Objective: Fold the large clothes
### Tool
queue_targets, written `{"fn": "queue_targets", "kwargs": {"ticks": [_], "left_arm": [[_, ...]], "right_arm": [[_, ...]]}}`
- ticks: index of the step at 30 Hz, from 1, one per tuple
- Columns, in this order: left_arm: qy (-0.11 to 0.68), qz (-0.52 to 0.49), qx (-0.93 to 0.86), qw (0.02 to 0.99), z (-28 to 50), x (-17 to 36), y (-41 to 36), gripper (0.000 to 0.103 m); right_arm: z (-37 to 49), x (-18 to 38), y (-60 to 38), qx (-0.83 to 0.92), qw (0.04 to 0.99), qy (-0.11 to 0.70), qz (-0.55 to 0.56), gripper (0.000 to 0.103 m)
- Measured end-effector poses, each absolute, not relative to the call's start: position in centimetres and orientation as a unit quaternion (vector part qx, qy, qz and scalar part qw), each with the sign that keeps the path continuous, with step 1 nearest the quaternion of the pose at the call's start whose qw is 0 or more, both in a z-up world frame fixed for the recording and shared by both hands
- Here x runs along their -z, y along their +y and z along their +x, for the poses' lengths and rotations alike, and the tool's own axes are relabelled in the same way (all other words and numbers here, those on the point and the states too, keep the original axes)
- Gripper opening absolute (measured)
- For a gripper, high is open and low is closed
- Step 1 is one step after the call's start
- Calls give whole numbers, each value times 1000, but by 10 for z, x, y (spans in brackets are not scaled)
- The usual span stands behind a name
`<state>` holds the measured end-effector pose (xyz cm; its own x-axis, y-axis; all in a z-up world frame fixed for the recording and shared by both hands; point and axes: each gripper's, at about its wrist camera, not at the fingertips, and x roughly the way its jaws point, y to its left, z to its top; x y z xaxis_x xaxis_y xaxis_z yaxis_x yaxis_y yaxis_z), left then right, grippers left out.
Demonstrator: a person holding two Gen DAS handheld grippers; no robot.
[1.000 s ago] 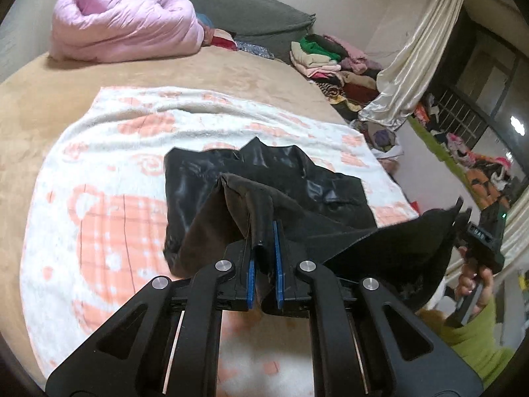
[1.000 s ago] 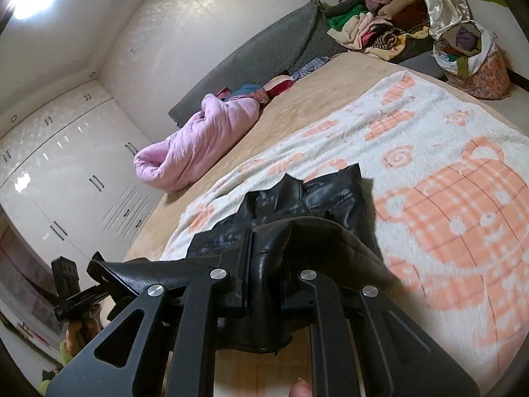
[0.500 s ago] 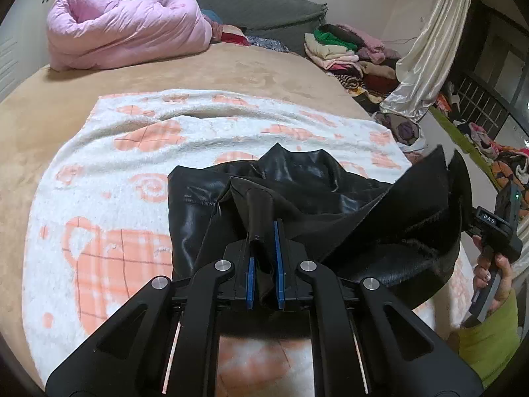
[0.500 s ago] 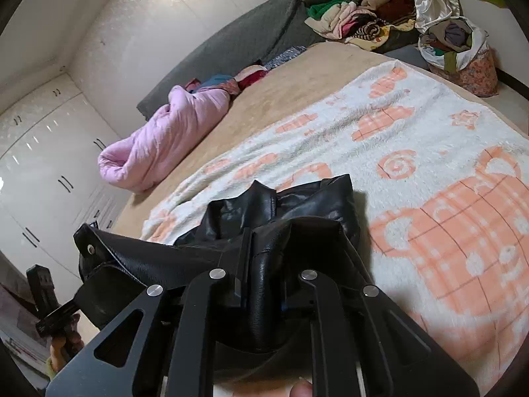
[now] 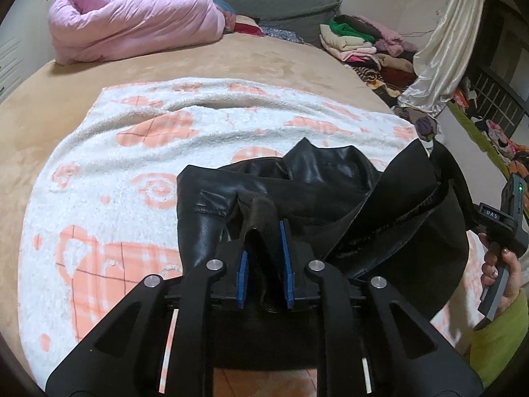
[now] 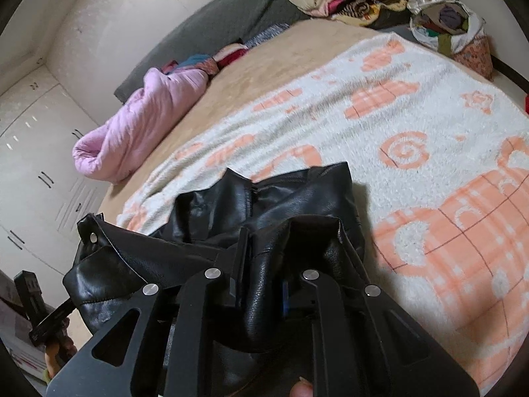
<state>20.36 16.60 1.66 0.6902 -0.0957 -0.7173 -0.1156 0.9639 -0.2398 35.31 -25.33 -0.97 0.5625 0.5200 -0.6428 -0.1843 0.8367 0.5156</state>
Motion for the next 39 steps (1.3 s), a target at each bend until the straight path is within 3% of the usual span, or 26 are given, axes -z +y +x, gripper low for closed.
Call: {"fn": "queue_targets", "kwargs": {"ticks": [7, 12, 13, 15, 17, 19, 20, 23, 30, 33, 34, 35, 36, 37, 38, 39], "left_arm": [[378, -153, -16, 913, 215, -9, 182, 25], [350, -176, -22, 920, 211, -15, 196, 41], [340, -176, -28, 923, 208, -19, 198, 49], [322, -179, -34, 929, 202, -26, 204, 53], [301, -181, -47, 935, 195, -33, 210, 55], [297, -175, -53, 937, 194, -35, 213, 61], [299, -171, -56, 937, 195, -34, 213, 70], [322, -159, -53, 932, 207, -22, 209, 71], [385, -97, -48, 917, 244, 18, 192, 74], [387, -88, -39, 917, 250, 22, 185, 74], [384, -73, -42, 919, 252, 22, 181, 70], [379, -55, -40, 923, 253, 20, 176, 50], [377, -42, -43, 924, 253, 20, 172, 36], [376, -29, -54, 925, 253, 20, 169, 18], [376, -26, -57, 924, 254, 20, 169, 10], [375, -31, -53, 925, 254, 20, 170, 8]], "right_arm": [[372, 30, -248, -194, 851, 446, 197, 16], [381, 36, -249, -207, 838, 456, 216, 28], [383, 35, -250, -215, 835, 457, 221, 36], [383, 32, -254, -224, 831, 450, 238, 46], [383, 27, -259, -235, 829, 439, 254, 73], [379, 14, -268, -223, 847, 412, 253, 89], [378, 9, -272, -220, 853, 399, 253, 90], [375, -5, -281, -215, 871, 377, 233, 91], [384, 6, -242, -161, 899, 405, 28, 90], [389, 22, -223, -155, 899, 409, -33, 82], [391, 27, -220, -153, 898, 410, -45, 71], [392, 32, -218, -154, 898, 410, -53, 61], [393, 35, -216, -156, 898, 408, -54, 41], [394, 37, -216, -147, 901, 405, -58, 29], [394, 36, -218, -142, 904, 400, -59, 21], [394, 33, -220, -143, 906, 396, -52, 19]]}}
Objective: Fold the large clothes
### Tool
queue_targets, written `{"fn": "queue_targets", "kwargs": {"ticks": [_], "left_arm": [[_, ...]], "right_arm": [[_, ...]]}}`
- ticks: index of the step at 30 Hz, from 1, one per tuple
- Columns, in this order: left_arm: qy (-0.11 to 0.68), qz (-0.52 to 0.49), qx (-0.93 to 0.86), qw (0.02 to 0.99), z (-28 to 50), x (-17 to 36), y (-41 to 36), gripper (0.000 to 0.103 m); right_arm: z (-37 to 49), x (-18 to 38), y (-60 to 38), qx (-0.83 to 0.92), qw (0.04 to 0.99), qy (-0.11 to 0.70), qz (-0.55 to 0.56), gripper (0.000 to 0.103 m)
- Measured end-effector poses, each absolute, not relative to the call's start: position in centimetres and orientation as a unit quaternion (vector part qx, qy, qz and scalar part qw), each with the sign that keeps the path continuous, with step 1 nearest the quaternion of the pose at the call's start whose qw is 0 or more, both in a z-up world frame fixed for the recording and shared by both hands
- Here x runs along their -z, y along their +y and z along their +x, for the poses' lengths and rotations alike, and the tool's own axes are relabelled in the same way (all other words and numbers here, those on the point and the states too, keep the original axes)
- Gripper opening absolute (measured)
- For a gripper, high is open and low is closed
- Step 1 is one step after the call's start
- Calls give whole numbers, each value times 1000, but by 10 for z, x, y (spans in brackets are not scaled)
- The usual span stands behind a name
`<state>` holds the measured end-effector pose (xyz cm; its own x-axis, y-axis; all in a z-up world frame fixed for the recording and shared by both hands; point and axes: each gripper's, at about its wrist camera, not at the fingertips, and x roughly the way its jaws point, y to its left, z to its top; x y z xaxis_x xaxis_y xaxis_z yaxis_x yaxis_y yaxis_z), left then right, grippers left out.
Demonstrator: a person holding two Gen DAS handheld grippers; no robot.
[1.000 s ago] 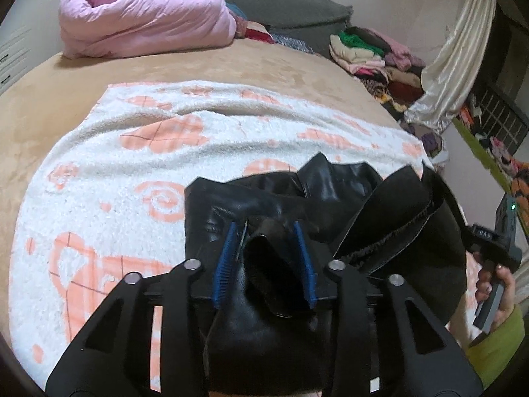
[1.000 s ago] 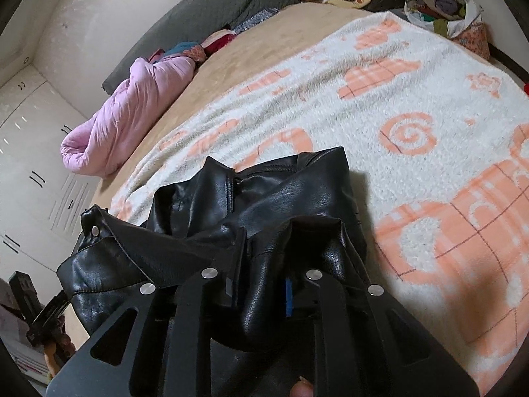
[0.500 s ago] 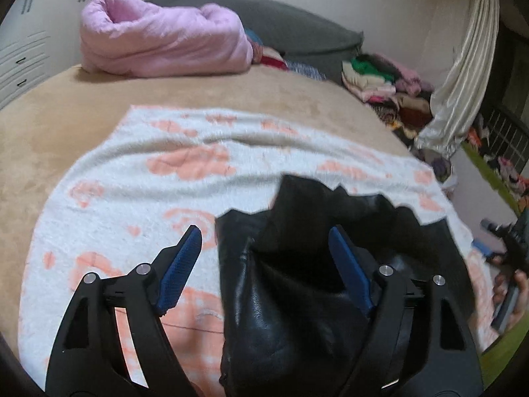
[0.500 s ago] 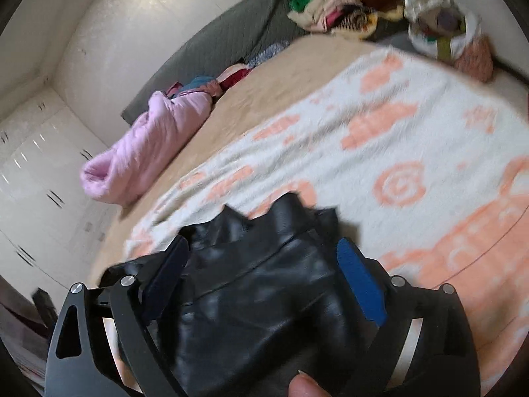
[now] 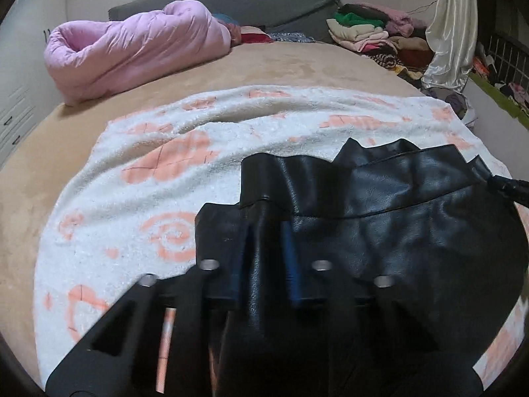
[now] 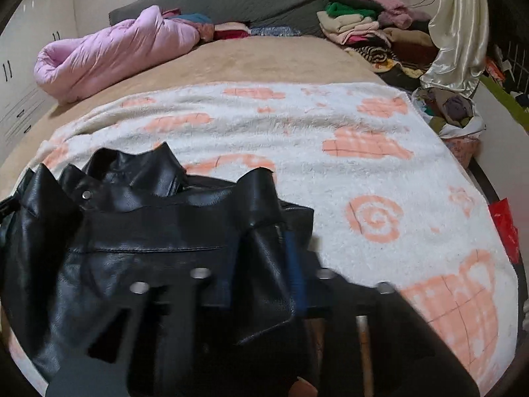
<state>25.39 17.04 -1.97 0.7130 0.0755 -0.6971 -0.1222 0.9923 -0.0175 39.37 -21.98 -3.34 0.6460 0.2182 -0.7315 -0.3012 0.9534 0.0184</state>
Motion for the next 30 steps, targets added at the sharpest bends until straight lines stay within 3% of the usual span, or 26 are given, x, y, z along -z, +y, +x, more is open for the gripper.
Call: {"fn": "queue_targets", "kwargs": {"ticks": [2, 10, 22, 30], "left_arm": [[367, -52, -47, 928, 251, 12, 177, 3], [324, -108, -36, 939, 257, -29, 206, 1], [393, -88, -65, 913, 297, 37, 211, 4], [395, -100, -66, 911, 293, 45, 214, 9]], "right_arm": [[391, 21, -227, -145, 912, 382, -27, 17], [406, -24, -265, -147, 918, 342, 133, 15], [451, 53, -245, -88, 897, 422, 101, 17], [452, 62, -253, -87, 892, 427, 119, 23]]}}
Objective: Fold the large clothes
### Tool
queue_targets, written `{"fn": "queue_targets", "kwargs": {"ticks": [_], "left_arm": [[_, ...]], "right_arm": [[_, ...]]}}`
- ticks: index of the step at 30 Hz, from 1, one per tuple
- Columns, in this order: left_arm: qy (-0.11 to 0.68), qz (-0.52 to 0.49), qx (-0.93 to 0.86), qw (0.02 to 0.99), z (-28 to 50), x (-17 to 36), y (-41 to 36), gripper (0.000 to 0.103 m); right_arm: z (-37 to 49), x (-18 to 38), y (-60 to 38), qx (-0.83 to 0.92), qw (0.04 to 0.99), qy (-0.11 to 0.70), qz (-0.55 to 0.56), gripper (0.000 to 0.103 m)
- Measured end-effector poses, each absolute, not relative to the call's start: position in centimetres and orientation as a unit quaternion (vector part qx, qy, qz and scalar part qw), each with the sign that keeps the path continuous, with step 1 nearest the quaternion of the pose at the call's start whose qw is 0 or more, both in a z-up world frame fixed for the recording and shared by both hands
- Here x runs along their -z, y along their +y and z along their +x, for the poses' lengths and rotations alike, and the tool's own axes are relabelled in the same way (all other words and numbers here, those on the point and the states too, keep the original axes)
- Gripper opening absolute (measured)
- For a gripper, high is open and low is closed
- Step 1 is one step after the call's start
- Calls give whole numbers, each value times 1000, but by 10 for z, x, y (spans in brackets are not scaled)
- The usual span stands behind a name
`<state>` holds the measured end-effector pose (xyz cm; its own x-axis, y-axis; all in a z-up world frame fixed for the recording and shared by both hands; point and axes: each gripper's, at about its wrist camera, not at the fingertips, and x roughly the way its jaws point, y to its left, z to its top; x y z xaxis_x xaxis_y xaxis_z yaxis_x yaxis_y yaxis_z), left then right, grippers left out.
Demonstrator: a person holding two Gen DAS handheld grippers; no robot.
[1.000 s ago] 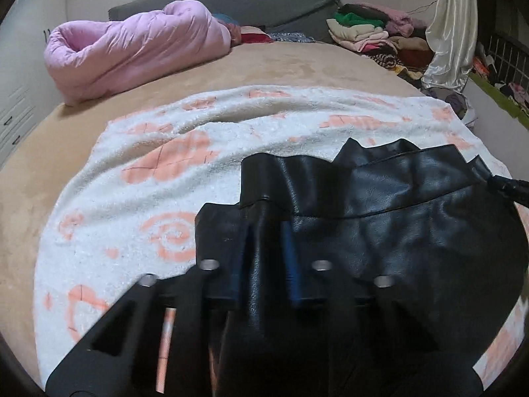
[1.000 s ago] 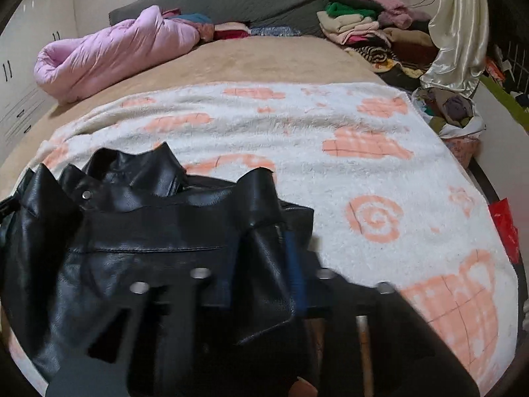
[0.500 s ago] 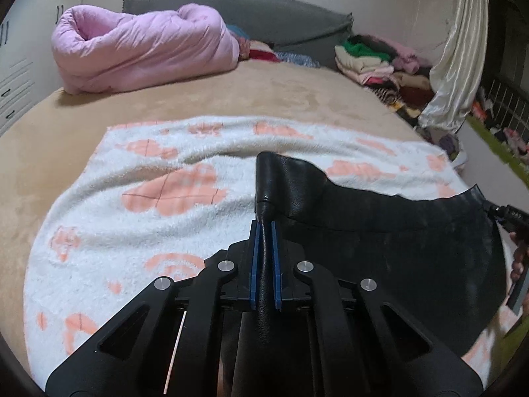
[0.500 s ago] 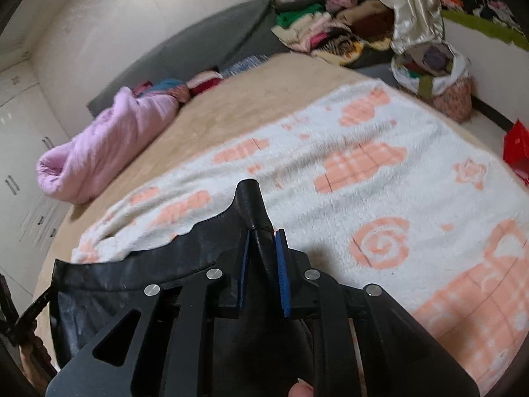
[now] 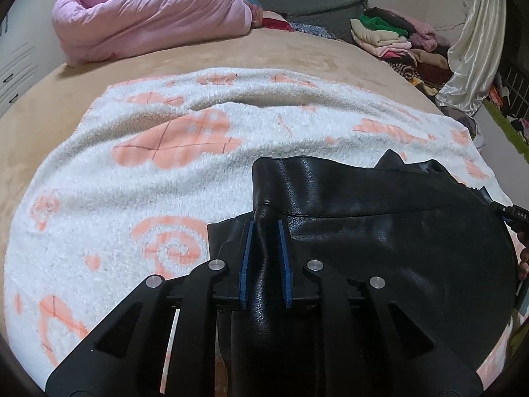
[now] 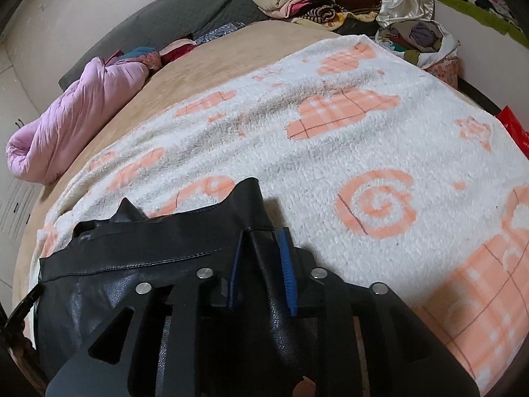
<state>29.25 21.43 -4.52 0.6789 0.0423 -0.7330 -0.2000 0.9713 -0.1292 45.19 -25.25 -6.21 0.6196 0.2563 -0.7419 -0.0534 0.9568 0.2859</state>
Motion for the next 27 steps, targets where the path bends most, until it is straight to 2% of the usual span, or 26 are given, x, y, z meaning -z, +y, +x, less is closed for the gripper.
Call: {"fn": "queue_targets", "kwargs": {"ticks": [3, 4, 5, 7, 9, 11, 13, 14, 16, 19, 22, 27], "left_arm": [[393, -85, -74, 913, 290, 39, 210, 11], [393, -81, -76, 913, 290, 38, 209, 12], [392, -78, -79, 913, 289, 37, 208, 13], [393, -73, -83, 913, 287, 33, 206, 15], [393, -70, -87, 913, 284, 31, 205, 23], [394, -67, -92, 912, 281, 29, 204, 39], [391, -69, -94, 913, 276, 23, 205, 47], [389, -69, -96, 913, 274, 21, 205, 54], [385, -74, -98, 914, 268, 15, 208, 58], [378, -78, -99, 917, 257, 5, 208, 59], [371, -81, -101, 920, 243, -4, 206, 72], [370, -71, -98, 921, 225, -12, 196, 77]], "right_arm": [[447, 55, -253, -91, 892, 427, 118, 26], [445, 52, -252, -93, 892, 428, 114, 31], [443, 49, -252, -92, 892, 428, 108, 42], [435, 41, -254, -96, 896, 420, 108, 49], [425, 32, -257, -95, 900, 410, 108, 54], [416, 23, -258, -91, 907, 397, 104, 58], [403, 12, -258, -91, 915, 382, 95, 65], [398, 8, -257, -94, 917, 376, 92, 68], [386, 1, -255, -103, 921, 367, 83, 69], [365, -7, -249, -112, 926, 353, 69, 74], [347, -12, -244, -126, 927, 348, 67, 75], [318, -20, -231, -142, 931, 335, 44, 80]]}}
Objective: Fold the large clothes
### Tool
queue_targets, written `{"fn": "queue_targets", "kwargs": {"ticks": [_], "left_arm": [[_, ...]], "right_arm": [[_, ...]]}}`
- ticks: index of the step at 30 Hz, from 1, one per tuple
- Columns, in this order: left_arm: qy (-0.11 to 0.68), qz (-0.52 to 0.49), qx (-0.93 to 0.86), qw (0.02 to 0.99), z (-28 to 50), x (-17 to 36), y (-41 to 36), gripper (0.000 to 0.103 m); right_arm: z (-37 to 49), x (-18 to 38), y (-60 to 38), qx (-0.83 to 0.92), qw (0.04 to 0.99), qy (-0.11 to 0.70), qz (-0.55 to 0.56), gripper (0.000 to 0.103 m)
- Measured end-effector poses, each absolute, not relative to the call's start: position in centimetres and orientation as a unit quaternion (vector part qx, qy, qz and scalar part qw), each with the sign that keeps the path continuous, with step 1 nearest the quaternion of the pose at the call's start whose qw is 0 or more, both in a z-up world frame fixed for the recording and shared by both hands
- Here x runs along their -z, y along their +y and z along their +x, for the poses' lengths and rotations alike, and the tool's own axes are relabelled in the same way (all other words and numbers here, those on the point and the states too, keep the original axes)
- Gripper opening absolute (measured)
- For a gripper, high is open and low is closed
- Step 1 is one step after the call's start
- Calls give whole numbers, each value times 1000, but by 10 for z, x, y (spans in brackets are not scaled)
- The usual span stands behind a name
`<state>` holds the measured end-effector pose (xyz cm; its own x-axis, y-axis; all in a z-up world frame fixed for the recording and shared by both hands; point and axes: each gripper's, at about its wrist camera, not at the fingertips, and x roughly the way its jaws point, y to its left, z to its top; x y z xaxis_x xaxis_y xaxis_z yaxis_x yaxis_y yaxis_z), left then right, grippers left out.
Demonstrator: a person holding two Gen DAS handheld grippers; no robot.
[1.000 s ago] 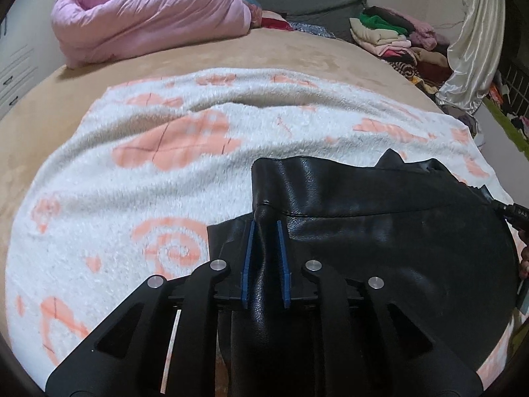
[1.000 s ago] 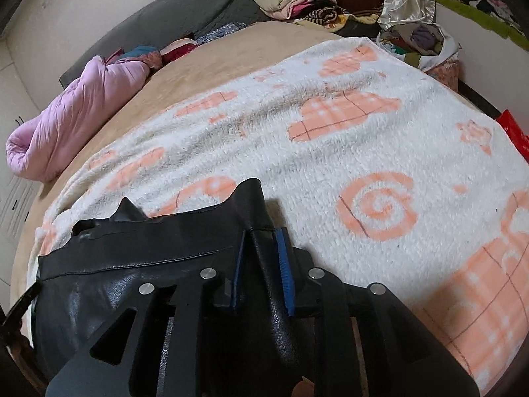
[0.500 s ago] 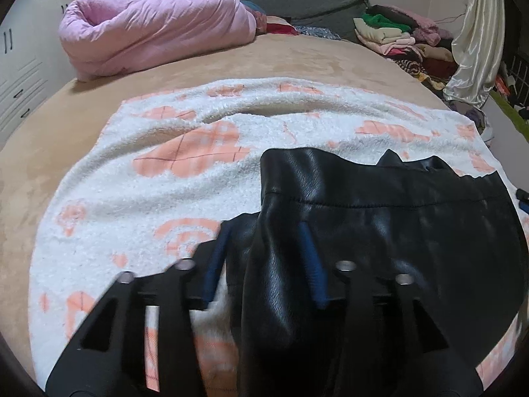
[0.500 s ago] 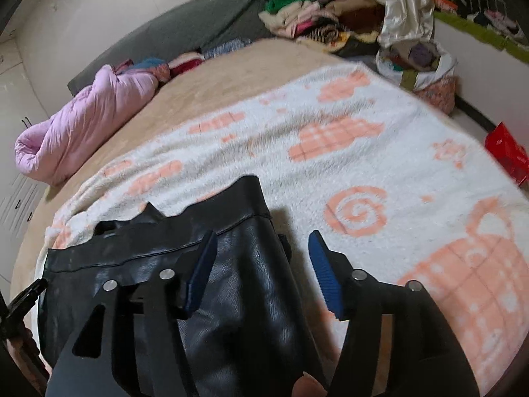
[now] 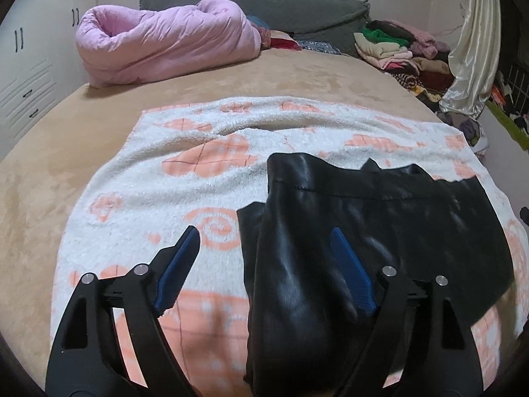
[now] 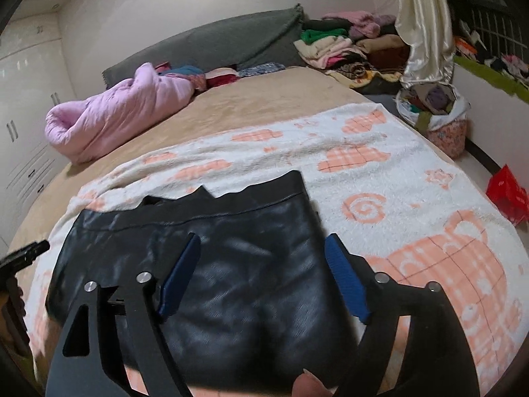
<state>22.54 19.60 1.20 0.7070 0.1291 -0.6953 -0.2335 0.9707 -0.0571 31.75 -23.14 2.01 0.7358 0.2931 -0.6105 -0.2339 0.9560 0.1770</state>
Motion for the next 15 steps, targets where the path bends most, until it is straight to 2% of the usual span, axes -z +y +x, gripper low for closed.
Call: {"fn": "queue_targets", "kwargs": {"ticks": [7, 8, 15], "left_arm": [[375, -86, -92, 918, 202, -7, 190, 89], [380, -94, -92, 916, 200, -1, 192, 92], [441, -197, -53, 874, 198, 51, 199, 92]], "right_arm": [[301, -13, -240, -129, 930, 342, 42, 90], [303, -9, -244, -127, 927, 351, 42, 93], [326, 51, -276, -136, 865, 468, 119, 92]]}}
